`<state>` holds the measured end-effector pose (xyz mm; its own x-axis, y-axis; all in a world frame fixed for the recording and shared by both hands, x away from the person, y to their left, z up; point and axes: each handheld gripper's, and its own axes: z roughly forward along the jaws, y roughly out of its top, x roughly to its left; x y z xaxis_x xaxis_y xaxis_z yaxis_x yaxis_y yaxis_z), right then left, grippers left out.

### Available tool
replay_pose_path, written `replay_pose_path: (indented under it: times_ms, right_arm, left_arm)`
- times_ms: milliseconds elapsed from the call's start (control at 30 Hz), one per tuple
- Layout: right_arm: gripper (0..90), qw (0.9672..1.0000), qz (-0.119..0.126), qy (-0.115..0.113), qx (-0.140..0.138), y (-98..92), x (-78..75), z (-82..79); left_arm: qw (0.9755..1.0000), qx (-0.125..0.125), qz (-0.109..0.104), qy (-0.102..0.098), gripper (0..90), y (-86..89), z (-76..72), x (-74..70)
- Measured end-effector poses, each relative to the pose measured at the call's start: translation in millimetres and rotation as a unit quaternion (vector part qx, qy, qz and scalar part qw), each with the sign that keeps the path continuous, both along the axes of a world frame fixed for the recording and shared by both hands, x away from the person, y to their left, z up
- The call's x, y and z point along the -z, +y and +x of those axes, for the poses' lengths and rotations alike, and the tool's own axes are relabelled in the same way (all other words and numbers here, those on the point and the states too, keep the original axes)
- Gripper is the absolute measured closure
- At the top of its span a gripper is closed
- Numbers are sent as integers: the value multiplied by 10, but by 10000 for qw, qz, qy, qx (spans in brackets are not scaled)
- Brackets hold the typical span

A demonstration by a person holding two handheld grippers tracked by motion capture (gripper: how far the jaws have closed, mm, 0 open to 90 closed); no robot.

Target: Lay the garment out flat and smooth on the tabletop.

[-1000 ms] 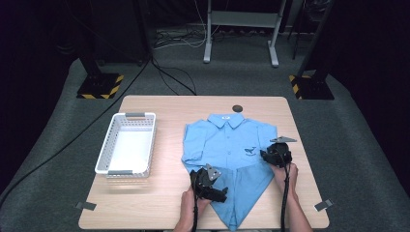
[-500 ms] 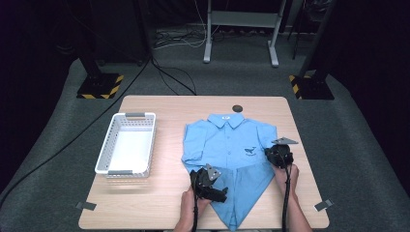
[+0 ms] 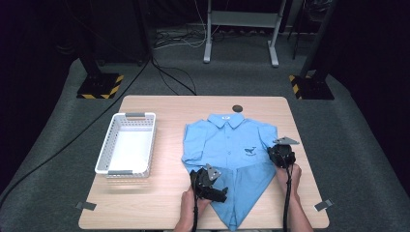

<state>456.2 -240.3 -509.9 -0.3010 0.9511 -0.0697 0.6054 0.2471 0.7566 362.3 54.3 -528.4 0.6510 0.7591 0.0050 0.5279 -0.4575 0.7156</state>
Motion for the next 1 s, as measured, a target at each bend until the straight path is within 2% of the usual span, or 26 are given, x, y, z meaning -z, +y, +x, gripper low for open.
replay_pose_path:
  times_ms: [533, 1000]
  right_arm:
    - [865, 9998, 39, -164, 123, -87, -98, -27]
    - [861, 9991, 88, -252, 331, -243, -141, -59]
  left_arm:
    - [10000, 0, 0, 3, 6, 0, 0, 0]
    - [10000, -1, 0, 2, 6, 0, 0, 0]
